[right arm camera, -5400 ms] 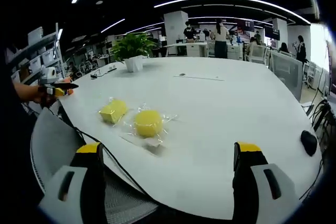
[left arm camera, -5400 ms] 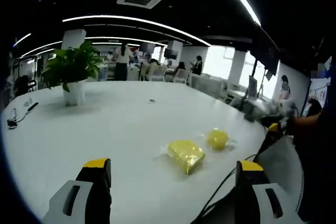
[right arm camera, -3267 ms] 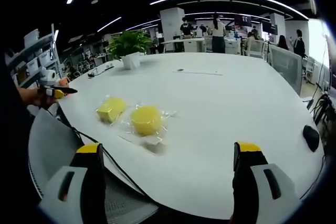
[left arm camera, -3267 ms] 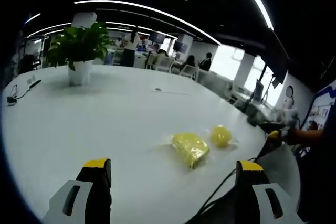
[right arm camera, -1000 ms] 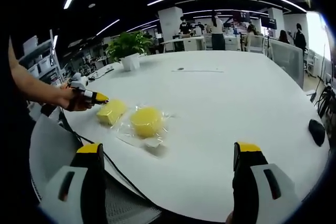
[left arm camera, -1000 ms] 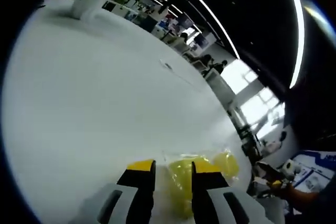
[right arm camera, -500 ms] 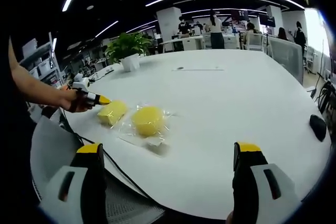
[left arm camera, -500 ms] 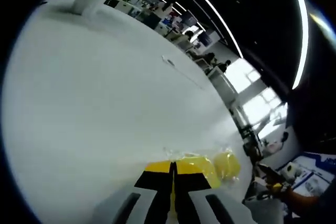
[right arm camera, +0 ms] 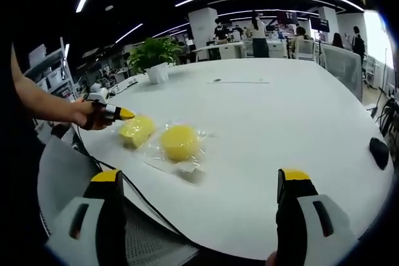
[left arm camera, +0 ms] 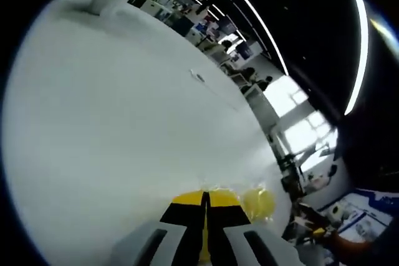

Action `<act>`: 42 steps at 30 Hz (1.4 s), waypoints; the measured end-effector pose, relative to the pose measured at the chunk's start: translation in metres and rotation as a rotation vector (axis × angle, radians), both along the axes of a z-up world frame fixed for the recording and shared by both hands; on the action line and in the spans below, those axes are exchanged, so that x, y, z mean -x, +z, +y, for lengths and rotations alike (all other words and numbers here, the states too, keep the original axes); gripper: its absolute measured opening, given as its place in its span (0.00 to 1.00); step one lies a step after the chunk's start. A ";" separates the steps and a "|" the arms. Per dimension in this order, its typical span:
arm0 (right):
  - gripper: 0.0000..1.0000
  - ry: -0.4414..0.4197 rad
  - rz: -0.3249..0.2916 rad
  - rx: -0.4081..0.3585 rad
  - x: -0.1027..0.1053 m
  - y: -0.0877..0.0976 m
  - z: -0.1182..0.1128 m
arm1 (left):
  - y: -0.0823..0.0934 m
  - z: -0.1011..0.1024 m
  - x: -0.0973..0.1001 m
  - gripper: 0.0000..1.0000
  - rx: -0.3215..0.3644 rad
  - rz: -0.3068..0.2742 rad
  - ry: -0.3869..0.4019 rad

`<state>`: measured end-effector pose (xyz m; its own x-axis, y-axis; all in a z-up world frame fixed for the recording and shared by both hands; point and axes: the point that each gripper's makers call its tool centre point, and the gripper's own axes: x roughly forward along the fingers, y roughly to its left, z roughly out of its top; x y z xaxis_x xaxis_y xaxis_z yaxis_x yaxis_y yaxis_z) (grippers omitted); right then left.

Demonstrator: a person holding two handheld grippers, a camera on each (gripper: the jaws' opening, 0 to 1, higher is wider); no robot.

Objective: Compare the silicone blocks by pressing each to a similar depth, holding the contact briefly, and releasing to observe deformation and rebound differences across the visible hardness samples.

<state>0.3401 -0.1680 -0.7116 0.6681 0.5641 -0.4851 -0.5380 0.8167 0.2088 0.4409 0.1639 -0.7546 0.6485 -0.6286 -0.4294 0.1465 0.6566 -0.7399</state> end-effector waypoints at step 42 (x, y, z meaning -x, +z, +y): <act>0.96 0.018 -0.061 -0.063 -0.012 0.026 0.016 | 0.115 -0.024 0.002 0.00 -0.142 -0.349 -0.183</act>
<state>0.3523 -0.1518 -0.6856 0.6846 0.6049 -0.4067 -0.5661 0.7927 0.2262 0.4384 0.1395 -0.6401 0.6534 -0.6973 -0.2947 0.4960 0.6884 -0.5292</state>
